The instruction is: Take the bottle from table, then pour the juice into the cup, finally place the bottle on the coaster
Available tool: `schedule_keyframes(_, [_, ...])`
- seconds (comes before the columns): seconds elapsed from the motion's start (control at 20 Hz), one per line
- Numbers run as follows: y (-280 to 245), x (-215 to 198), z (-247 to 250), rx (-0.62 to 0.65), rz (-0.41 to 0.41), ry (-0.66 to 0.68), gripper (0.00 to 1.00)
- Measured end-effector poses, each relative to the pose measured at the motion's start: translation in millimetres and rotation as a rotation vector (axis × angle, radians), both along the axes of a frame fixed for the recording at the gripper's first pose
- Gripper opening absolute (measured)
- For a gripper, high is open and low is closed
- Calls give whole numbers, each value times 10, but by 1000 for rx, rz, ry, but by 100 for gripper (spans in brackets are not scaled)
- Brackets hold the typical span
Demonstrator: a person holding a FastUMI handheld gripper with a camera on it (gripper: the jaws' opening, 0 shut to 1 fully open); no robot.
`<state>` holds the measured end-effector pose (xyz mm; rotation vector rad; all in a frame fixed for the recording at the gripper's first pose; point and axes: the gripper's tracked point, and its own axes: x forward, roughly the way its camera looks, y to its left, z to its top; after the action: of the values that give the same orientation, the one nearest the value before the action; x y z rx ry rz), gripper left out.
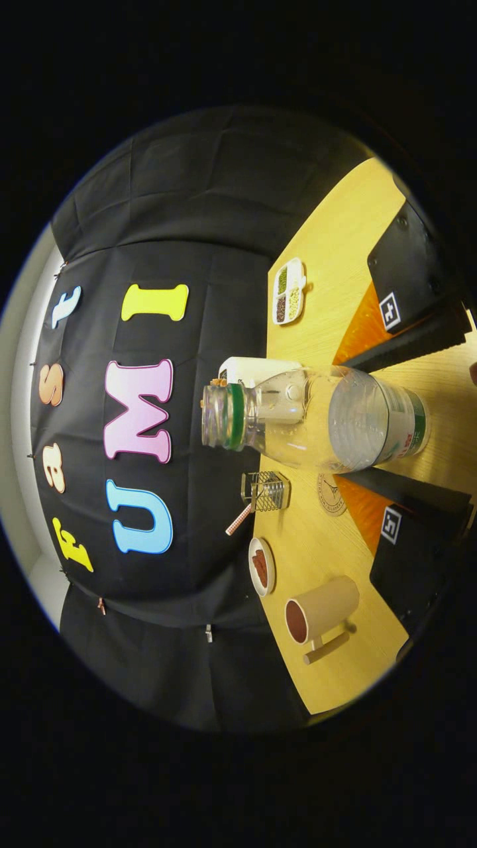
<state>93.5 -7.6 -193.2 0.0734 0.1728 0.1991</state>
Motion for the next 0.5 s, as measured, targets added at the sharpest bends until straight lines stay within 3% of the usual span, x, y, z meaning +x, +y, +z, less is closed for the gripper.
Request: schedule_keyframes(0.5, [142,9,98,-119,120,-22,75])
